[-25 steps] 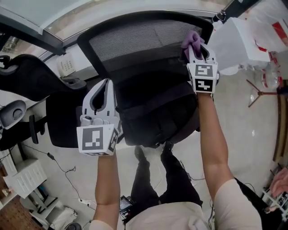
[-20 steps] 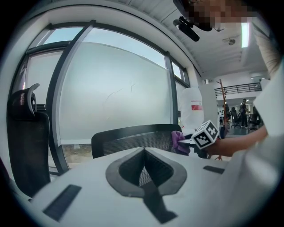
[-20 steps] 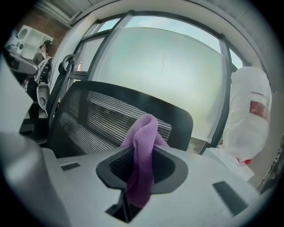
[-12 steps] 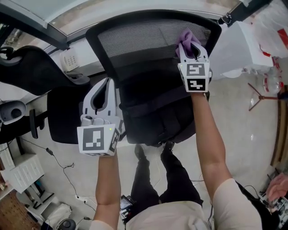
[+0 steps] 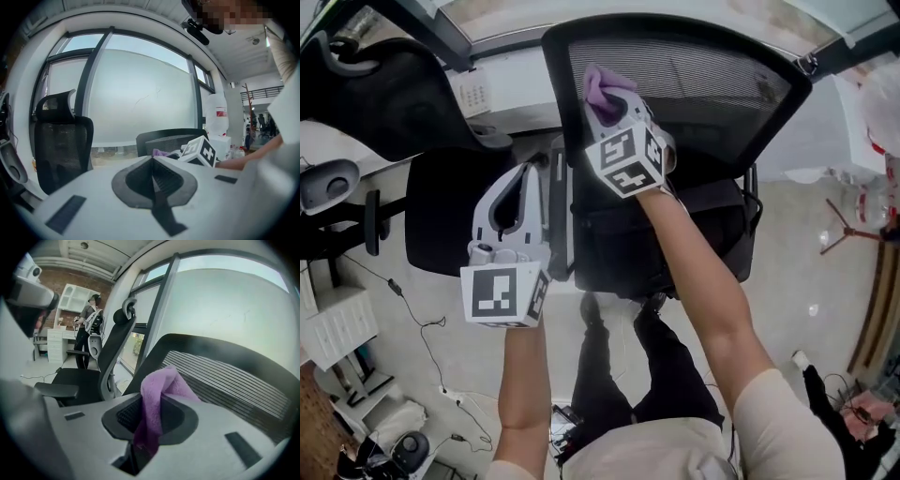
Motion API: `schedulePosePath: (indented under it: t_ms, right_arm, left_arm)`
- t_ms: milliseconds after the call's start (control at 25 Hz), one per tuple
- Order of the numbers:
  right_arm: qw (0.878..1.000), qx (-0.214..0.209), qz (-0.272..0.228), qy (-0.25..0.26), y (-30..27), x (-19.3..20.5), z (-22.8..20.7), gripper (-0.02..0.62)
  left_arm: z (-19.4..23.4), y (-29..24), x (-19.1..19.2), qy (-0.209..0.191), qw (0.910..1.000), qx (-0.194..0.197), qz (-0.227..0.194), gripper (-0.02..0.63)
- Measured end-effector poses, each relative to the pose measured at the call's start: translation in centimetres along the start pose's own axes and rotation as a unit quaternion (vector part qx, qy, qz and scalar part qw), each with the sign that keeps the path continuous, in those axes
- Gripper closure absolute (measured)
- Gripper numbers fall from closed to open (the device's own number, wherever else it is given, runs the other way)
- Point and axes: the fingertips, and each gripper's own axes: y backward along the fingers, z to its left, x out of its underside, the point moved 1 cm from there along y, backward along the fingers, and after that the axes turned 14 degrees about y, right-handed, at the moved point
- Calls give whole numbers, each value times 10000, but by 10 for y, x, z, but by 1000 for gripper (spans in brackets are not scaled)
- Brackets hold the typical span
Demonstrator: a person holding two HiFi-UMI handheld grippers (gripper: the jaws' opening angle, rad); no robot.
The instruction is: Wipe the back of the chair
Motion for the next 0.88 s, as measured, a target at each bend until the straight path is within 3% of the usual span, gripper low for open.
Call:
schedulePosePath:
  t_ms: [280, 480, 600, 720, 800, 880]
  right_arm:
    - [9996, 249, 118, -103, 12, 19, -23, 523]
    - [9953, 765, 425, -410, 55, 80, -75, 523]
    - [9839, 1435, 720, -792, 103, 138, -122, 523]
    - [9574, 2348, 1108, -1260, 166, 198, -176, 523]
    - [9470, 2610, 1232, -1408, 193, 219, -196, 523]
    - [9480, 2603, 1254, -1336, 199, 224, -199, 523]
  left_arm:
    - [-3, -8, 0, 2, 10000, 56, 19, 597]
    - [-44, -34, 1, -66, 9992, 376, 79, 597]
    - [-72, -50, 4, -105, 9981, 589, 138, 597]
    - [-97, -64, 6, -139, 9966, 788, 199, 597]
    - [-110, -71, 9, -155, 9957, 879, 234, 597]
    - [-121, -76, 12, -158, 9950, 951, 268, 597]
